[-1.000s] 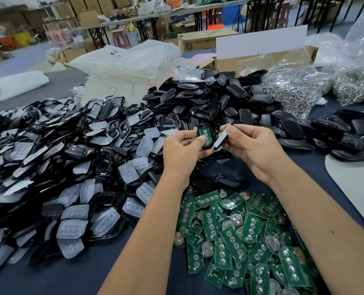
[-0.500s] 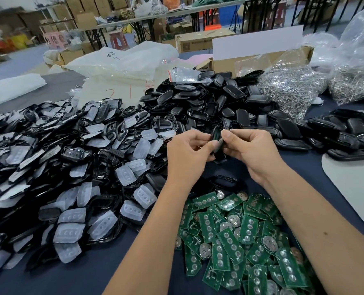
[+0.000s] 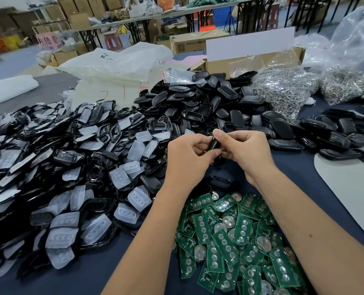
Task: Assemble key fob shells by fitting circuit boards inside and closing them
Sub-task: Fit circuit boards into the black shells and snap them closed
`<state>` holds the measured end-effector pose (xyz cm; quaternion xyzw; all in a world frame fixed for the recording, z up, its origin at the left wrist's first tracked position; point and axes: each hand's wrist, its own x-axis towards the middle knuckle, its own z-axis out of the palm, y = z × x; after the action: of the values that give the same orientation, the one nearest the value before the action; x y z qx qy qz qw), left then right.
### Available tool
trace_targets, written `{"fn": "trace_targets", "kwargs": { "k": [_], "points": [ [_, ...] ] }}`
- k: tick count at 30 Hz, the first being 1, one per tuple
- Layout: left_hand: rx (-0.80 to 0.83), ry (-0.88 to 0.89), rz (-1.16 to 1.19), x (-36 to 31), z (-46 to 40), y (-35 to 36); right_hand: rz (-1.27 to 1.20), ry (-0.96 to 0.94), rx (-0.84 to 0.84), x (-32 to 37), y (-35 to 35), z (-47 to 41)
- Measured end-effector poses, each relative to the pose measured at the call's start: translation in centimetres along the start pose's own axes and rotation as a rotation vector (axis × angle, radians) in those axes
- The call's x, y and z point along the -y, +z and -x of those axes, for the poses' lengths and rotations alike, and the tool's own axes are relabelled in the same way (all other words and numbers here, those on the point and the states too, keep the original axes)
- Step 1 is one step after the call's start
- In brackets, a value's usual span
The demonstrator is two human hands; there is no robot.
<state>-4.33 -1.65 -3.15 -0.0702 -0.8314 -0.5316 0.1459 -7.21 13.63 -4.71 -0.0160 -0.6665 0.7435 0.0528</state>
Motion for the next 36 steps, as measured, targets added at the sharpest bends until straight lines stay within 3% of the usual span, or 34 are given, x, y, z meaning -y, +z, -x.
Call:
{"fn": "trace_targets", "kwargs": {
  "k": [11,24,32,36],
  "points": [
    [0.026,-0.138,0.148,0.2,-0.3,-0.7,-0.048,-0.027,0.206,0.1,-1.1,-0.5],
    [0.032,-0.172,0.213,0.7,-0.5,-1.0,-0.144,-0.048,0.269,0.0,-1.2,-0.6],
    [0.009,-0.087,0.122,1.1,-0.9,-1.4,-0.173,-0.031,0.341,0.2,-1.0,-0.4],
    [0.029,-0.066,0.108,1.3,-1.0,-1.4,-0.074,-0.081,0.316,0.3,-1.1,-0.1]
  ]
}}
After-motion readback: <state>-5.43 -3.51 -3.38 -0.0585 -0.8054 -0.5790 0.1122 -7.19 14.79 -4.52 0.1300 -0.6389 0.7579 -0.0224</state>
